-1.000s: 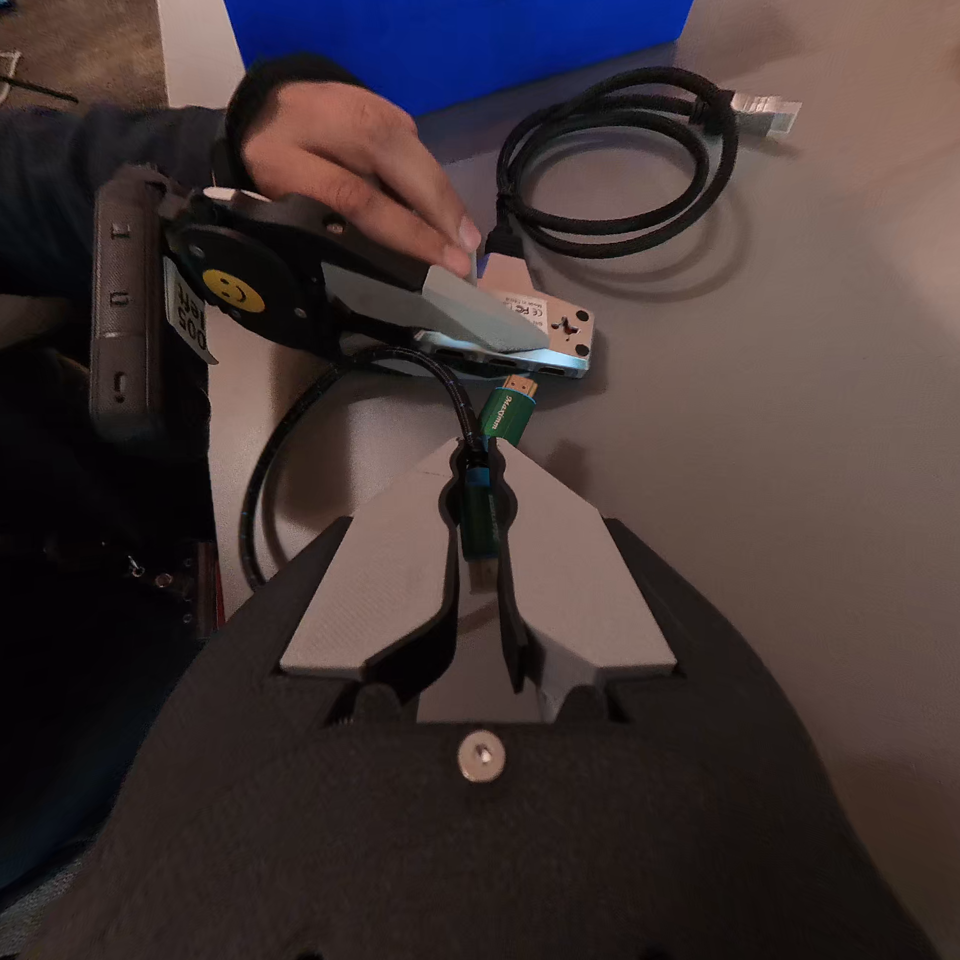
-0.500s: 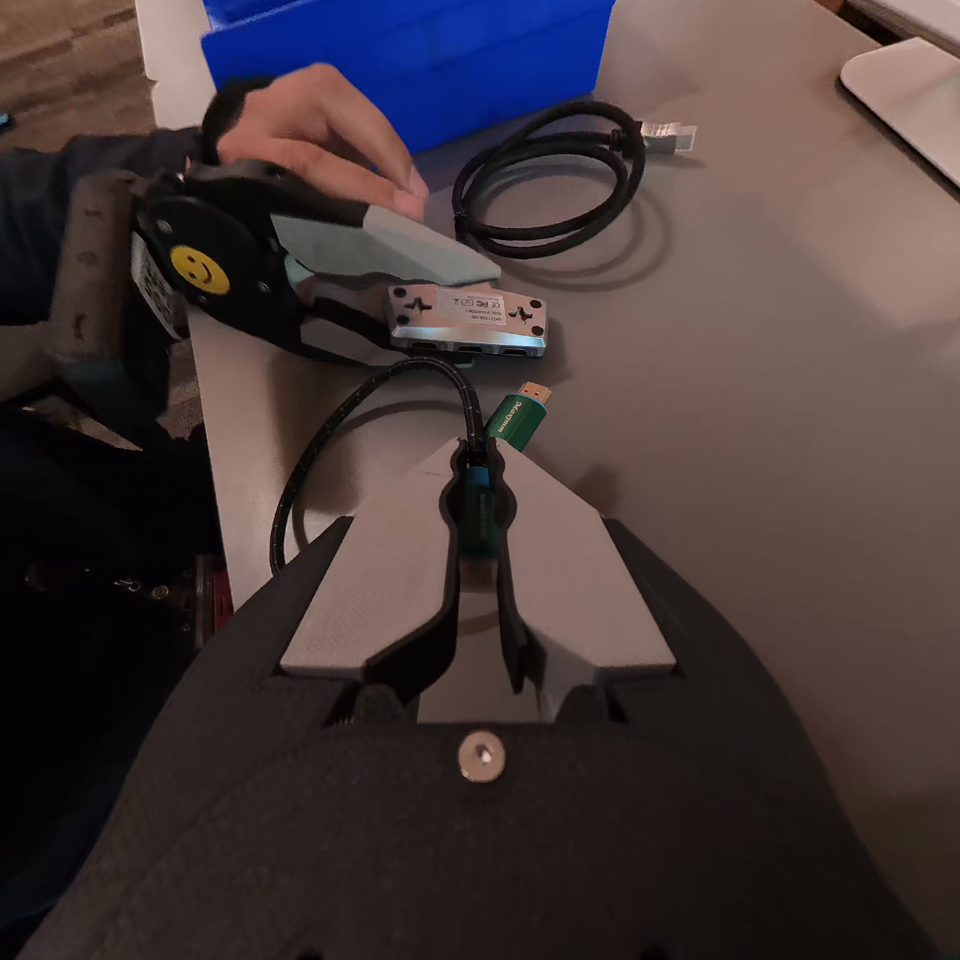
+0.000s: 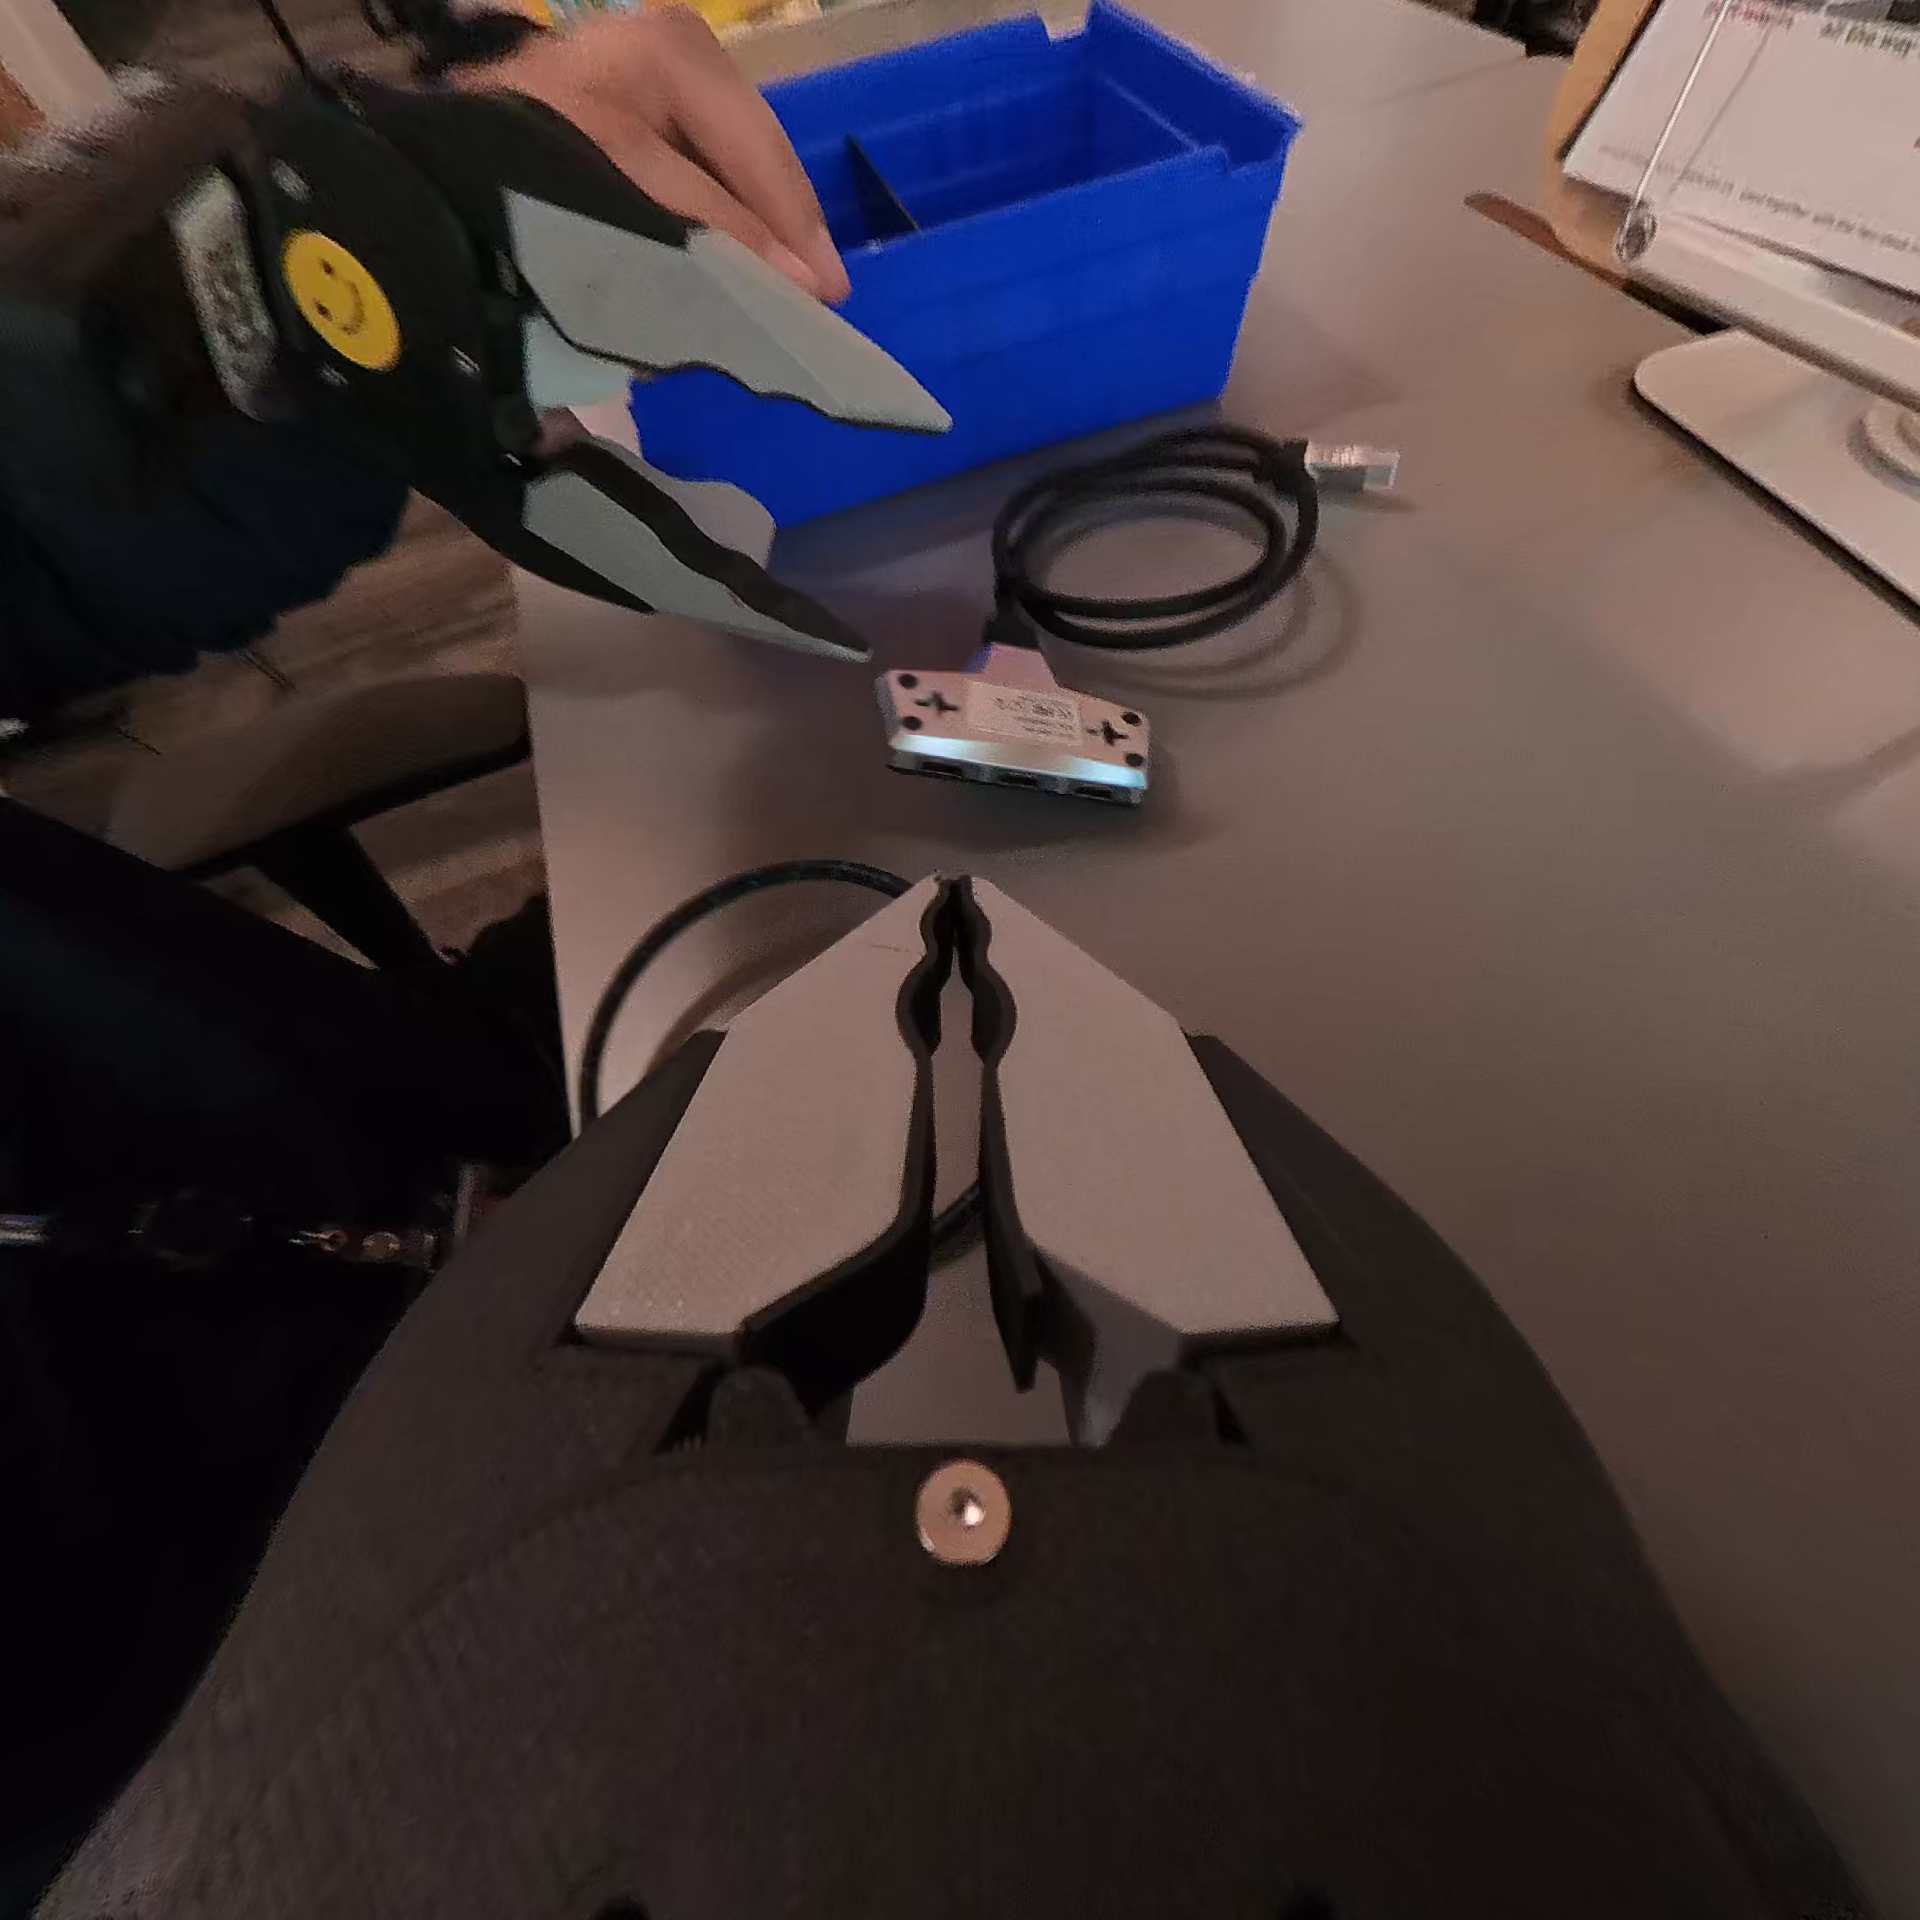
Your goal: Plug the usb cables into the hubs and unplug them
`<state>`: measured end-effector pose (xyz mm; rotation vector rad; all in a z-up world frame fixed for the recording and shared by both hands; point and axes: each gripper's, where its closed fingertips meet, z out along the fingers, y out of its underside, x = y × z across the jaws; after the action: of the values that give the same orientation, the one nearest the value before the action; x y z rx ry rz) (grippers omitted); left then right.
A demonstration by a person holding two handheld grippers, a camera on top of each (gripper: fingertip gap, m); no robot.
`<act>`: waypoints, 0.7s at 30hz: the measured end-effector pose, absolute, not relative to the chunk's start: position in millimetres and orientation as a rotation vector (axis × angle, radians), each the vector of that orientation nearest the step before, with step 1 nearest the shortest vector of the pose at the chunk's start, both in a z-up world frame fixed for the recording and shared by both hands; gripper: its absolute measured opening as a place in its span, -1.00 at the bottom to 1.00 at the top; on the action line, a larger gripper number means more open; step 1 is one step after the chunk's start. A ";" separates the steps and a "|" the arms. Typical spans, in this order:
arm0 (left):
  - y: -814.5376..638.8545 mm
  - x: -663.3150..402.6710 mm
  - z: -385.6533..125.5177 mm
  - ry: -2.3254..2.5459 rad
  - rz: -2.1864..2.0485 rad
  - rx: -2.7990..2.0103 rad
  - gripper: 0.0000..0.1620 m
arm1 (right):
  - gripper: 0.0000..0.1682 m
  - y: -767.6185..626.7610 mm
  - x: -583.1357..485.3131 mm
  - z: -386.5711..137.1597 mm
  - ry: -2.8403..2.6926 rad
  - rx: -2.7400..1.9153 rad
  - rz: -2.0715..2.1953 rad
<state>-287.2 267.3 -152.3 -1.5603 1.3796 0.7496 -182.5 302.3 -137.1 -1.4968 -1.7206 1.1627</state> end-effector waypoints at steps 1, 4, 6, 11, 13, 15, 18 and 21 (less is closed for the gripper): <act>268.9 -284.8 -152.4 1.371 0.753 -1.551 -0.25 | -1.00 304.9 -183.8 -143.8 -1.733 -1.517 1.119; 274.3 -285.9 -163.6 1.369 0.778 -1.564 -0.30 | -1.00 320.1 -184.6 -166.5 -1.717 -1.626 0.951; 273.0 -289.7 -172.3 1.379 0.791 -1.580 -0.32 | -1.00 317.6 -182.8 -172.6 -1.701 -1.676 0.941; 254.2 -295.0 -184.3 1.360 0.746 -1.646 -0.29 | -0.71 301.1 -189.3 -175.0 -1.715 -1.647 0.945; 248.9 -295.5 -190.6 1.343 0.703 -1.678 -0.29 | -0.42 284.4 -203.3 -174.1 -1.787 -1.539 0.954; 251.1 -295.7 -200.3 1.328 0.677 -1.703 -0.29 | -0.17 265.7 -222.4 -175.8 -1.870 -1.361 0.926; 260.7 -291.4 -218.4 1.347 0.715 -1.705 -0.28 | -0.29 277.9 -247.4 -189.7 -1.868 -1.249 0.686; 269.3 -283.8 -223.6 1.352 0.786 -1.646 -0.40 | -0.24 284.5 -249.0 -197.3 -1.854 -1.322 0.712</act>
<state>-283.8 269.3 -223.6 -1.6456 1.3516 0.7861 -249.0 284.5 -197.3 -1.3218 -1.8539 0.7119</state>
